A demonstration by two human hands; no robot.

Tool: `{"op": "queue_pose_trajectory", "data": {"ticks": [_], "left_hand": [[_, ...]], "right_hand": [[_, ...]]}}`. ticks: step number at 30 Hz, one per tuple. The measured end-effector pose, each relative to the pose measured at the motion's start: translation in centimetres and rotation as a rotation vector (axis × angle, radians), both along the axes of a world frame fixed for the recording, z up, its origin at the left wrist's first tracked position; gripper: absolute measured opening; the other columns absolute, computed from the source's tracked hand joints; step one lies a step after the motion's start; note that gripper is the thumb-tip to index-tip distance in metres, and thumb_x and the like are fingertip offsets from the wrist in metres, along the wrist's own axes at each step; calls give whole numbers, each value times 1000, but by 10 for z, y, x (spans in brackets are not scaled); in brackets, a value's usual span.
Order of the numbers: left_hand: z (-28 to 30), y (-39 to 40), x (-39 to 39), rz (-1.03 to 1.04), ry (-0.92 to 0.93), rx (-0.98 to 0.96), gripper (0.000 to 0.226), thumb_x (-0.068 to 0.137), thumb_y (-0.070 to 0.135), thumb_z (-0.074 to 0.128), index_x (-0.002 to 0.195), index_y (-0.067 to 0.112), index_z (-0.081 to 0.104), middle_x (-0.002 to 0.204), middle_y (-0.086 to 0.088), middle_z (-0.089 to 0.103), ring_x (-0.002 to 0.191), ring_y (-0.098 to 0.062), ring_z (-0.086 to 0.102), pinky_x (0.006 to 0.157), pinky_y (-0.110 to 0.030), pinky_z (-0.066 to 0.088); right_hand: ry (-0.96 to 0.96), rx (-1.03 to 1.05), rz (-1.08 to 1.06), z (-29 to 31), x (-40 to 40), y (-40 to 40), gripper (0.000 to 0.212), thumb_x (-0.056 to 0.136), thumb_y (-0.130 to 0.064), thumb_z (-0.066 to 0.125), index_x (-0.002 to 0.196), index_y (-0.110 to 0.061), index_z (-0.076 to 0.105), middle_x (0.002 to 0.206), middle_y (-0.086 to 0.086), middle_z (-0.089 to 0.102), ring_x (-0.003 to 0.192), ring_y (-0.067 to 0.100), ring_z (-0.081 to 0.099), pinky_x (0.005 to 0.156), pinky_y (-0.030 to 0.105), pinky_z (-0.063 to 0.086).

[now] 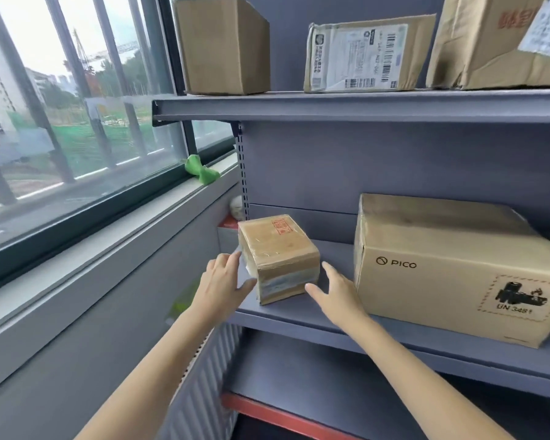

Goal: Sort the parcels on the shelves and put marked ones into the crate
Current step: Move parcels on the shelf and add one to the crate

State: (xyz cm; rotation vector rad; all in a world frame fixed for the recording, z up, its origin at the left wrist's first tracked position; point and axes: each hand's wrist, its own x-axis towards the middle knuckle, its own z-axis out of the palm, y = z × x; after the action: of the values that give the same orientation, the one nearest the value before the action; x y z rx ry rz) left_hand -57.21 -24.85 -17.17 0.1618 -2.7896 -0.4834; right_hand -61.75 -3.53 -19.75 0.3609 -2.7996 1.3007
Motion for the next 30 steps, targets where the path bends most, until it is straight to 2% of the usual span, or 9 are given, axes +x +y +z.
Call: {"op": "queue_pose_trajectory", "data": {"ticks": [4, 9, 12, 15, 17, 20, 24, 27, 30], "left_hand": [[-5, -24, -49, -41, -2, 138, 63, 91, 40, 51, 142, 12, 27, 139, -9, 38, 127, -29, 33, 104, -36, 28], [-19, -46, -91, -182, -100, 355, 62, 91, 43, 48, 142, 13, 28, 143, -6, 35, 132, -23, 30, 106, -33, 26], [-28, -46, -103, -272, -119, 566, 55, 91, 41, 51, 137, 17, 36, 135, -3, 43, 123, -19, 44, 104, -35, 36], [-28, -36, -105, -277, -104, 764, 45, 89, 37, 52, 131, 21, 42, 127, -1, 47, 115, -19, 51, 96, -46, 46], [-25, -31, -103, -268, -76, 872, 31, 89, 33, 52, 118, 27, 47, 117, 3, 55, 109, -17, 55, 90, -46, 50], [-23, -26, -97, -220, -90, 988, 12, 91, 29, 49, 99, 37, 45, 106, 11, 60, 95, -9, 58, 81, -34, 51], [-38, -14, -80, -187, -182, 1020, 23, 95, 24, 37, 115, 30, 47, 105, 14, 56, 97, -10, 55, 79, -27, 46], [-49, -7, -67, -170, -194, 968, 24, 94, 16, 35, 105, 22, 57, 99, 4, 64, 92, -14, 58, 77, -28, 46], [-55, -10, -63, -167, -172, 862, 23, 92, 12, 40, 94, 24, 60, 94, 4, 66, 91, -19, 60, 77, -27, 46]], "right_hand": [[-48, -71, -266, -8, -37, -27, 63, 90, -44, 47, 143, -15, 28, 148, 5, 36, 134, 23, 34, 103, 31, 29], [-83, -325, -402, -20, -71, -50, 55, 93, -44, 39, 139, -13, 36, 142, 6, 44, 128, 25, 40, 101, 34, 31], [-94, -490, -481, -25, -77, -60, 46, 93, -45, 40, 122, -14, 55, 120, 4, 59, 102, 19, 52, 86, 31, 37], [-53, -586, -502, -22, -74, -70, 29, 93, -42, 41, 98, -22, 62, 97, -2, 63, 85, 11, 54, 77, 28, 37], [61, -552, -512, -13, -71, -77, 28, 93, -39, 43, 86, -19, 61, 86, -5, 64, 83, 16, 58, 71, 27, 39], [357, -422, -481, 13, -60, -89, 35, 86, -46, 48, 81, -14, 63, 75, -8, 65, 75, 18, 59, 65, 17, 42], [881, -55, -340, 32, -42, -98, 20, 74, -19, 70, 87, -3, 71, 90, 7, 73, 86, 20, 68, 80, 35, 51], [963, 74, -286, 15, -24, -98, 22, 66, -19, 75, 81, -3, 73, 89, 7, 73, 85, 20, 70, 79, 37, 54], [956, 105, -216, 0, -12, -95, 26, 65, -21, 75, 83, -3, 73, 93, 7, 73, 90, 19, 69, 86, 35, 47]]}}
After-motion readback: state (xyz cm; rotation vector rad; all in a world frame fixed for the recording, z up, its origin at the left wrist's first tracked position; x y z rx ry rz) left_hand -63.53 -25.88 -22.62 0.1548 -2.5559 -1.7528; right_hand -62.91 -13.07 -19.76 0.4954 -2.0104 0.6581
